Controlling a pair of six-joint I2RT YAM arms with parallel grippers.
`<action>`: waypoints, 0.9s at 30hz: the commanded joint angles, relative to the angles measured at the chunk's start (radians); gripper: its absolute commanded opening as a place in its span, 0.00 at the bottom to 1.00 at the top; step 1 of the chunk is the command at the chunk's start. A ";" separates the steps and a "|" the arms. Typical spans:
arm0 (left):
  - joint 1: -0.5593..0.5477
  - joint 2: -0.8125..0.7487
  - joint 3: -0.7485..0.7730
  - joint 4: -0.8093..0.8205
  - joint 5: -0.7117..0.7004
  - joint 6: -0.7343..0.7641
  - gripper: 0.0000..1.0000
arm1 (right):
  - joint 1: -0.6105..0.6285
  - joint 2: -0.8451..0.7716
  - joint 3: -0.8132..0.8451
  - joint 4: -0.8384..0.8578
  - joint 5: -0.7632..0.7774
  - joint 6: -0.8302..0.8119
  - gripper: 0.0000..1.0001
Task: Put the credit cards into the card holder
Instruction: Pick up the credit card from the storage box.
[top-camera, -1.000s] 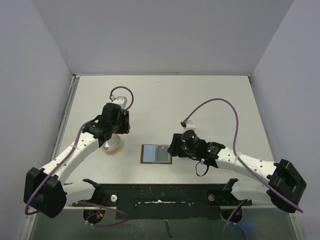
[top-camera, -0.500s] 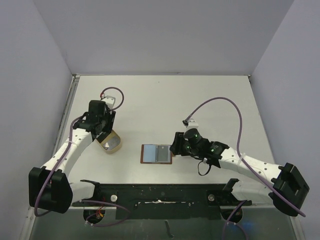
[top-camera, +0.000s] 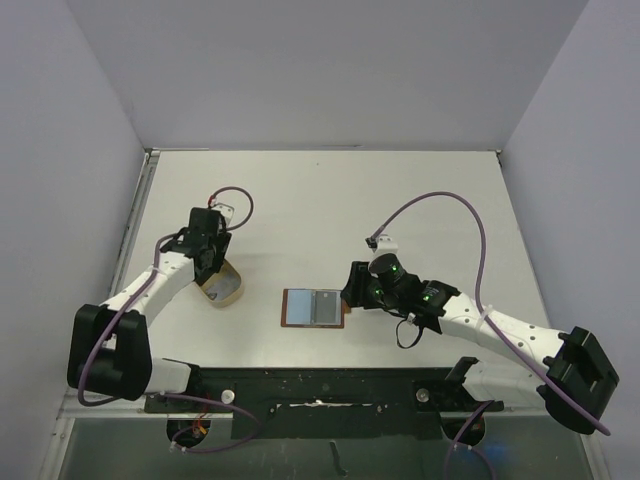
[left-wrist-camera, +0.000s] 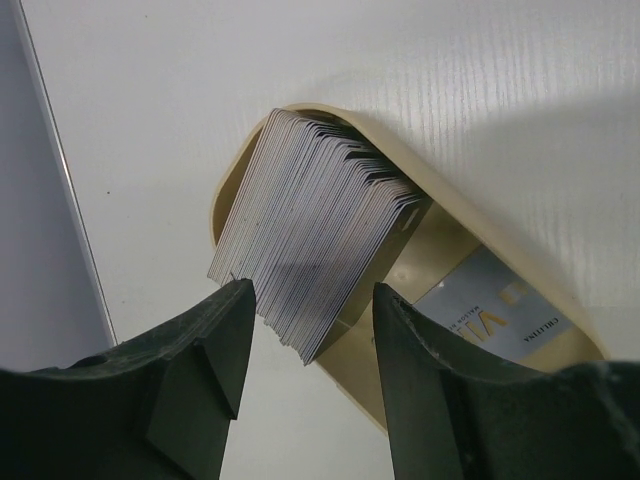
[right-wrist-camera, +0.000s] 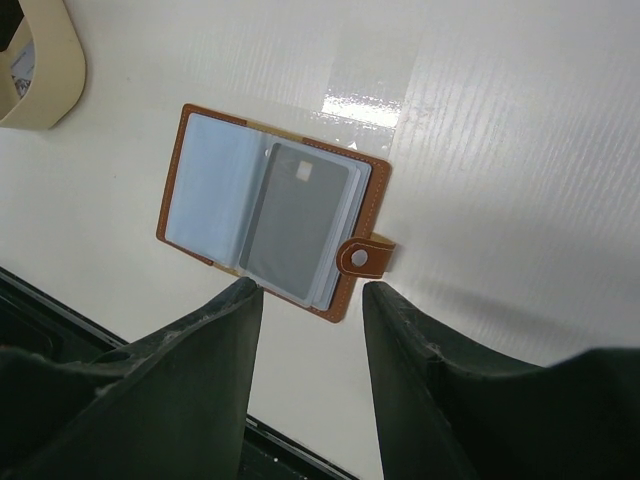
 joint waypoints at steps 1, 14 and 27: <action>-0.004 0.047 0.012 0.064 -0.035 0.032 0.49 | -0.005 -0.013 0.045 0.035 -0.016 -0.012 0.45; -0.015 0.080 0.010 0.061 -0.135 0.035 0.44 | -0.012 -0.017 0.057 0.017 -0.020 -0.030 0.45; -0.036 0.056 0.013 0.058 -0.155 0.047 0.28 | -0.012 0.000 0.055 0.022 -0.033 -0.022 0.45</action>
